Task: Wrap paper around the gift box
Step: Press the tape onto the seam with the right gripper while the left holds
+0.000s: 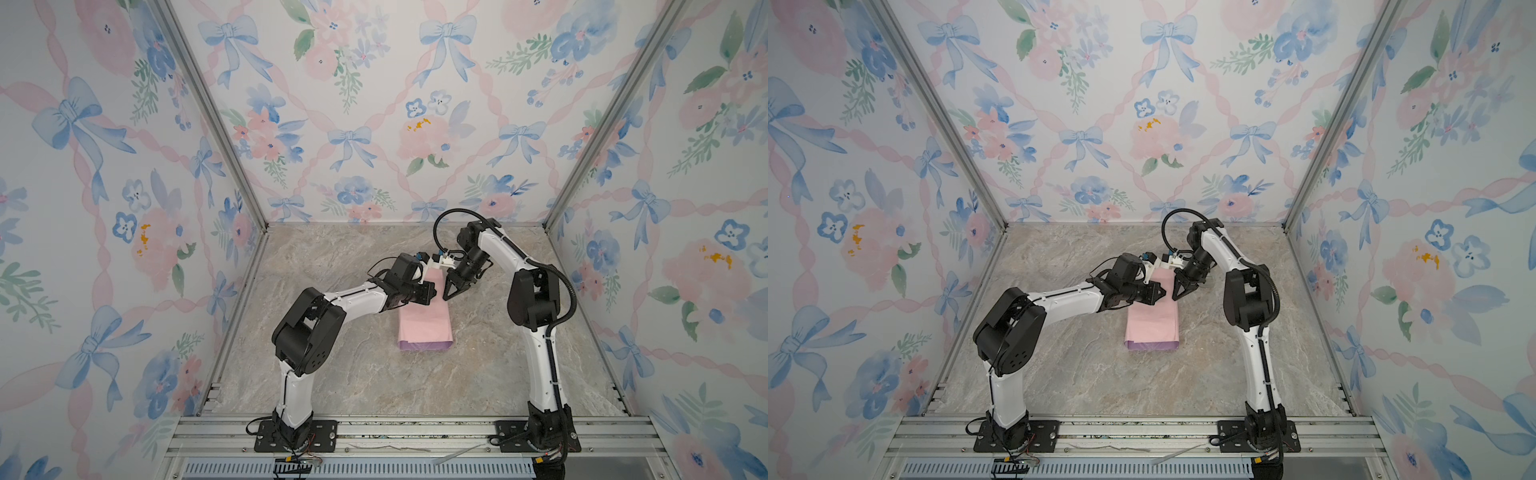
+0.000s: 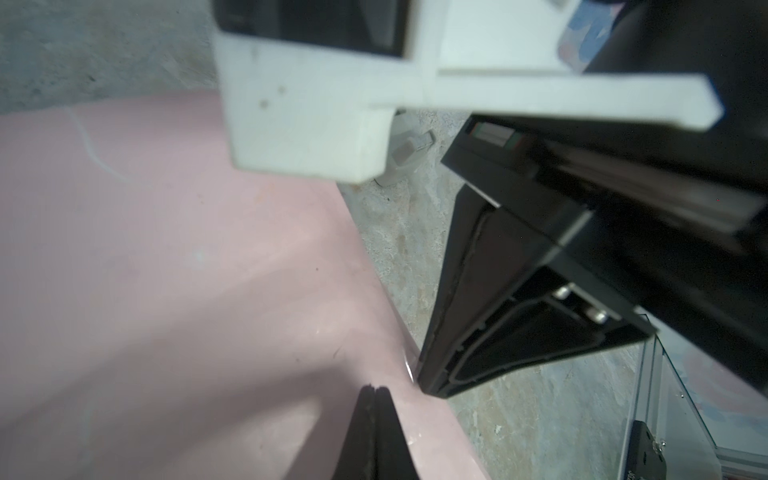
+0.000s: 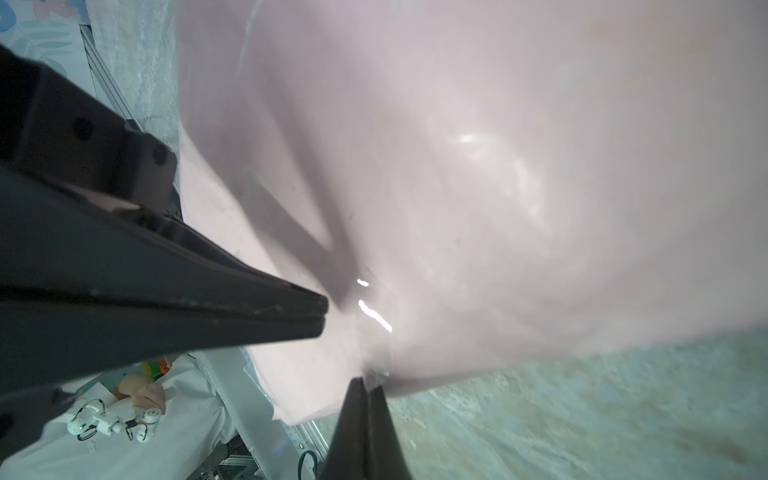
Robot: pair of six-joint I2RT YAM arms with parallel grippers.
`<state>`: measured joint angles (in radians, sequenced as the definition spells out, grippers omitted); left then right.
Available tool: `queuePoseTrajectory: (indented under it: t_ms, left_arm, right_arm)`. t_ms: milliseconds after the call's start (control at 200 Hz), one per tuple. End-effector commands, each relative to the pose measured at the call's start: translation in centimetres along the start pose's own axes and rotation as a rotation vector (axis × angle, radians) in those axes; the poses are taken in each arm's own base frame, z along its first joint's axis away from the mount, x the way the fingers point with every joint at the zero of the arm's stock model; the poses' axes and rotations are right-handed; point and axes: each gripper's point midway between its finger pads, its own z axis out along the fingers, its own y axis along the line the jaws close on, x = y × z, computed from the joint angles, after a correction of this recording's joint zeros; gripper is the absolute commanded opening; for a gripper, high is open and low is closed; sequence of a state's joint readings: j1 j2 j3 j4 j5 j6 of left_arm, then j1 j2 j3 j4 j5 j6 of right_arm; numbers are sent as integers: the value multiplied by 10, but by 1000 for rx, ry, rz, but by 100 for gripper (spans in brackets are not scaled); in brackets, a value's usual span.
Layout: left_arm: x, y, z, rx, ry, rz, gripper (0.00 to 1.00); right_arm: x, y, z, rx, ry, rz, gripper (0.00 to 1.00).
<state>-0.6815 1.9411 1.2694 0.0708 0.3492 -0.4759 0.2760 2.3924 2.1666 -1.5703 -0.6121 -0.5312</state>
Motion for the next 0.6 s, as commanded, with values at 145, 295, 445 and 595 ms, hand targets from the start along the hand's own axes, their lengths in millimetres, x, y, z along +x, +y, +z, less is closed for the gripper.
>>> queuePoseTrajectory:
  t_ms: [145, 295, 445, 595]
  left_arm:
    - [-20, -18, 0, 60, -53, 18, 2]
    - [-21, -17, 7, 68, -52, 16, 2]
    - [-24, -19, 11, 79, -61, 16, 2]
    - [-22, -15, 18, 75, -51, 8, 2]
  right_arm:
    - [0, -2, 2, 0, 9, 12, 0]
    - [0, -2, 2, 1, 9, 12, 0]
    - [0, -3, 3, 0, 12, 14, 0]
    - [1, -2, 3, 0, 12, 16, 0]
